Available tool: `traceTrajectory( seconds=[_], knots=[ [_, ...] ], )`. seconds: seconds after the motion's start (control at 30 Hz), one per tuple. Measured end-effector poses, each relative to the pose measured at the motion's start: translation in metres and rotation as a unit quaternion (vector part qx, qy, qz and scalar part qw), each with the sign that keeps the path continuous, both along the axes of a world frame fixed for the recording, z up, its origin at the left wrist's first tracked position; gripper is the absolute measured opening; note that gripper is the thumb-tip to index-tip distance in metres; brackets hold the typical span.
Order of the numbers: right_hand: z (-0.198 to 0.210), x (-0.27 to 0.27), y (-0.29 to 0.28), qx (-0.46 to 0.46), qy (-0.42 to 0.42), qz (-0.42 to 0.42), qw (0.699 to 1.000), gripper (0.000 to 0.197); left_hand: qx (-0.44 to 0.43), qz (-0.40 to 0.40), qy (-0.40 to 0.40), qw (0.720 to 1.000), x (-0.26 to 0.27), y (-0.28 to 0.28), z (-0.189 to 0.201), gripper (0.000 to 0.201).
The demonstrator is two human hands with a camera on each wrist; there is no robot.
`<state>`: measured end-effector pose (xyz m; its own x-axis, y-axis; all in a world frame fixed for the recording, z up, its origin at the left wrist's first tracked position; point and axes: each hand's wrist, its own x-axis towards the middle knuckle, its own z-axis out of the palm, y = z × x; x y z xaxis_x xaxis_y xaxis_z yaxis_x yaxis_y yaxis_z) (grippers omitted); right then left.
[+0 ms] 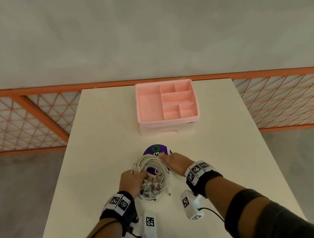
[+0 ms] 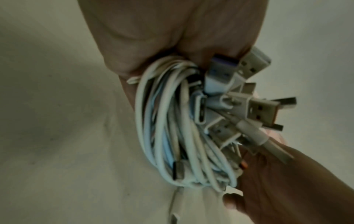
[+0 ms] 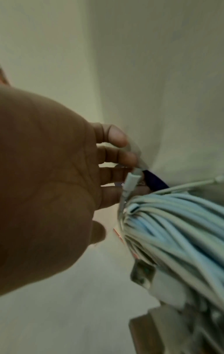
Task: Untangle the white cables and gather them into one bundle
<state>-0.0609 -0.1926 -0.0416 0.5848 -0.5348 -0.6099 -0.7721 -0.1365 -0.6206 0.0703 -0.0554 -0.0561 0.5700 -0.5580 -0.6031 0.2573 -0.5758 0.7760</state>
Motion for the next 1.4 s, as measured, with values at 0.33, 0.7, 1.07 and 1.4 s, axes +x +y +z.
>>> traceTrajectory(
  seconds=[0.33, 0.7, 1.07, 1.4],
  knots=[
    [-0.017, 0.021, -0.059, 0.161, -0.245, -0.416, 0.861, 0.032, 0.039, -0.023, -0.024, 0.999, 0.01, -0.003, -0.019, 0.01],
    [-0.034, 0.036, -0.058, 0.257, -0.287, -0.524, 0.76, 0.022, 0.055, -0.027, -0.029, 0.998, 0.011, -0.003, -0.017, 0.015],
    [-0.035, -0.002, 0.001, 0.274, -0.286, -0.517, 0.759, 0.017, -0.003, -0.093, -0.006, 0.996, 0.003, 0.016, 0.01, 0.026],
    [-0.03, -0.026, 0.035, 0.285, -0.291, -0.499, 0.765, 0.023, -0.056, -0.156, -0.062, 0.984, 0.018, 0.002, 0.059, 0.029]
  ],
)
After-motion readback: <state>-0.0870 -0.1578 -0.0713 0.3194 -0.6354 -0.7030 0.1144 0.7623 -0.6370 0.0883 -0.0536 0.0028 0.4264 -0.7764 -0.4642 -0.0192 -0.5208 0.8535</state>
